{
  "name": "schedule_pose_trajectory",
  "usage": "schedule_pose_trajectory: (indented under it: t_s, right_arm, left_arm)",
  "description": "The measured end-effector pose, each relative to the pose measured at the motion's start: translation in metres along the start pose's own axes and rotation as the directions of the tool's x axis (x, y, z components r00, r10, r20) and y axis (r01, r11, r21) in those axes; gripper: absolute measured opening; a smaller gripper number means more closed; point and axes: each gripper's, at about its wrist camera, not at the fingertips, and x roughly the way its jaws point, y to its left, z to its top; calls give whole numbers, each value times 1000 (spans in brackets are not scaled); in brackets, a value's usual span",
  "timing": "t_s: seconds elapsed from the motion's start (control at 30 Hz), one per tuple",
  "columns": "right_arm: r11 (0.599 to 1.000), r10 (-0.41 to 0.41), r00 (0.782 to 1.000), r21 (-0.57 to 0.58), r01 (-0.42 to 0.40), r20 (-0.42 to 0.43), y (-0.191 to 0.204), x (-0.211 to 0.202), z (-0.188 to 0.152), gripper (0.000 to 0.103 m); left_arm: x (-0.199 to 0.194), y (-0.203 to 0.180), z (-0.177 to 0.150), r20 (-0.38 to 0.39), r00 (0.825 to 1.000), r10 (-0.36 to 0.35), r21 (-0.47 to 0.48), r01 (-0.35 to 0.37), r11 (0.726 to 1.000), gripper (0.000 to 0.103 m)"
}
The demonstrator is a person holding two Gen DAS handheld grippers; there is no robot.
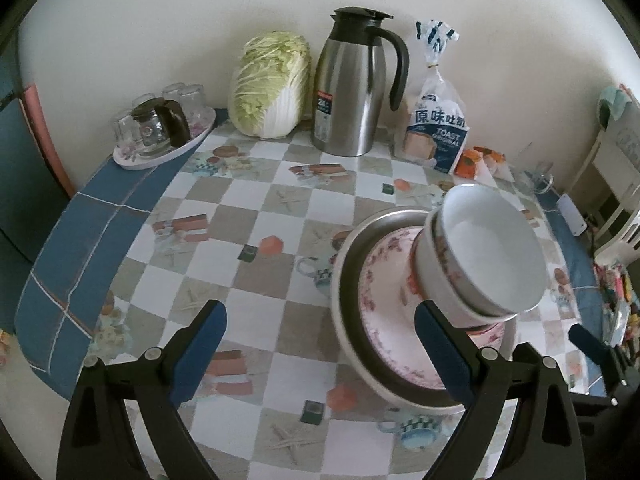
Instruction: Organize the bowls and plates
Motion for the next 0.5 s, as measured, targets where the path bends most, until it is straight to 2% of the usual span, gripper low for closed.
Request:
schedule_pose_trajectory:
  t_s: [0.27, 0.43, 0.5]
  right_arm:
    - [1000, -21, 999, 2, 21, -37, -2, 4, -6, 103]
    - [999, -30, 998, 7, 31, -59, -5, 7, -8, 103]
    - [999, -31, 997, 7, 32, -68, -7, 9, -8, 103]
  left_arm:
    - [4, 2, -16, -13, 997, 70, 57, -69, 996, 95]
    - [10, 0, -22, -34, 998, 57, 91, -53, 994, 95]
    - [13, -3, -26, -43, 996, 74, 113, -69, 991, 95]
